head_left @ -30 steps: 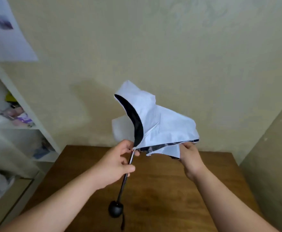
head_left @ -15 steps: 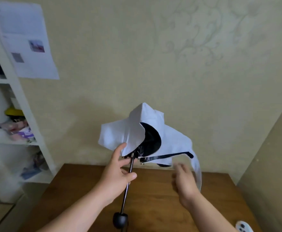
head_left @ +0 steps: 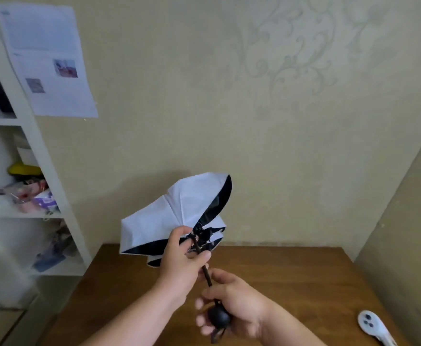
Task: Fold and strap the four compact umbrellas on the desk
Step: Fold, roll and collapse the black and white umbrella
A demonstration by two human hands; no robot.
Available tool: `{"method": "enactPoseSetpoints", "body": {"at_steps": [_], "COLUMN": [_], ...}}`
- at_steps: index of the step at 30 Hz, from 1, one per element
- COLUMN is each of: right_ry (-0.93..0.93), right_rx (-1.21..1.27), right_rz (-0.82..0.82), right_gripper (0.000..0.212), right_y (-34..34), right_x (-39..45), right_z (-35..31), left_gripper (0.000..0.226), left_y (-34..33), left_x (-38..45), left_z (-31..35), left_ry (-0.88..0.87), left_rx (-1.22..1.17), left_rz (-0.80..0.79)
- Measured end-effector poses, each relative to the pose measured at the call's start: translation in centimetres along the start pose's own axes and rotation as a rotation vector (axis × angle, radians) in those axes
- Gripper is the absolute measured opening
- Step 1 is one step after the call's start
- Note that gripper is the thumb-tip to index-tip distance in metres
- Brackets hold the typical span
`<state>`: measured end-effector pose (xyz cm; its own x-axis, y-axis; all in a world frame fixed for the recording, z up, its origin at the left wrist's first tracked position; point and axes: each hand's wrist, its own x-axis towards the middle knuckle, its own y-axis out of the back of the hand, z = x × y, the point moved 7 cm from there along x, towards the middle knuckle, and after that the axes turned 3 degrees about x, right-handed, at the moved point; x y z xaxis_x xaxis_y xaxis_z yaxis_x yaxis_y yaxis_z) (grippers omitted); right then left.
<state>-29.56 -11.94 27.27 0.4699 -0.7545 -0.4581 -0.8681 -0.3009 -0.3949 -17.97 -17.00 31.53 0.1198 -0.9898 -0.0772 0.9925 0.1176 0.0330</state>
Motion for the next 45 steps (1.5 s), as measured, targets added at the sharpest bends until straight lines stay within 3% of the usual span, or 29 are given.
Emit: {"method": "enactPoseSetpoints", "body": {"at_steps": [2, 5, 7, 9, 11, 13, 16, 18, 19, 21, 23, 25, 28, 33, 38, 41, 45], "right_ry": [0.072, 0.310, 0.414, 0.535, 0.696, 0.823, 0.991, 1.044, 1.059, 1.071, 1.072, 1.059, 0.995, 0.848, 0.695, 0.600, 0.395], "right_rx": [-0.067, -0.591, -0.998, -1.305, -1.500, -1.637, -1.762, -1.791, -1.801, -1.809, -1.804, -1.807, -1.779, -1.661, -1.557, -1.410, -1.012], "right_rz": [0.109, 0.409, 0.584, 0.689, 0.766, 0.832, 0.879, 0.887, 0.881, 0.863, 0.846, 0.839, 0.872, 0.935, 0.942, 0.965, 0.906], "right_gripper": [0.026, 0.014, 0.020, 0.018, 0.017, 0.020, 0.023, 0.021, 0.020, 0.020, 0.021, 0.022, 0.019, 0.022, 0.015, 0.018, 0.014], "right_y": [1.5, 5.3, 7.8, 9.9, 11.7, 12.9, 13.0, 12.8, 12.7, 12.6, 12.5, 12.6, 13.1, 14.2, 15.3, 16.5, 18.7], "right_x": [0.5, 0.0, -1.3, -2.9, -4.6, -6.6, -8.6, -9.0, -8.9, -8.7, -8.6, -8.6, -9.0, -9.7, -9.6, -9.0, -7.8], "right_z": [0.3, -1.3, -2.9, -4.0, -4.8, -5.7, -6.7, -6.8, -6.7, -6.4, -6.2, -6.0, -6.2, -7.0, -7.0, -6.7, -5.5], "left_gripper": [0.064, 0.073, 0.053, 0.026, 0.021, 0.022, 0.019, 0.026, 0.043, 0.064, 0.040, 0.026, 0.028, 0.035, 0.021, 0.021, 0.029], "left_y": [0.3, 0.5, 1.8, 5.1, 9.5, 13.2, 13.7, 11.6, 10.2, 7.2, 4.9, 3.6, 2.9, 2.7, 2.7, 3.1, 4.3], "left_x": [-0.1, -0.9, -1.3, -0.5, 1.9, 5.0, 7.3, 7.1, 6.7, 5.2, 4.2, 3.6, 3.3, 3.7, 3.9, 4.0, 4.5], "left_z": [-0.7, -0.6, 0.8, 2.3, 3.1, 3.8, 5.8, 7.0, 7.6, 8.4, 8.6, 9.0, 8.2, 7.4, 7.3, 7.4, 6.7], "left_ry": [0.027, 0.092, 0.104, 0.090, 0.127, 0.099, -0.031, -0.080, -0.111, -0.191, -0.297, -0.371, -0.332, -0.284, -0.168, -0.138, -0.105], "left_rx": [0.043, 0.277, 0.445, 0.640, 0.894, 1.023, 0.617, 0.315, 0.250, 0.339, 0.492, 0.444, 0.258, 0.164, -0.097, -0.188, -0.228], "left_rz": [-0.098, -0.473, -0.736, -0.845, -0.764, -0.512, -0.203, -0.228, -0.300, -0.442, -0.463, -0.425, -0.488, -0.464, -0.470, -0.465, -0.449]}}
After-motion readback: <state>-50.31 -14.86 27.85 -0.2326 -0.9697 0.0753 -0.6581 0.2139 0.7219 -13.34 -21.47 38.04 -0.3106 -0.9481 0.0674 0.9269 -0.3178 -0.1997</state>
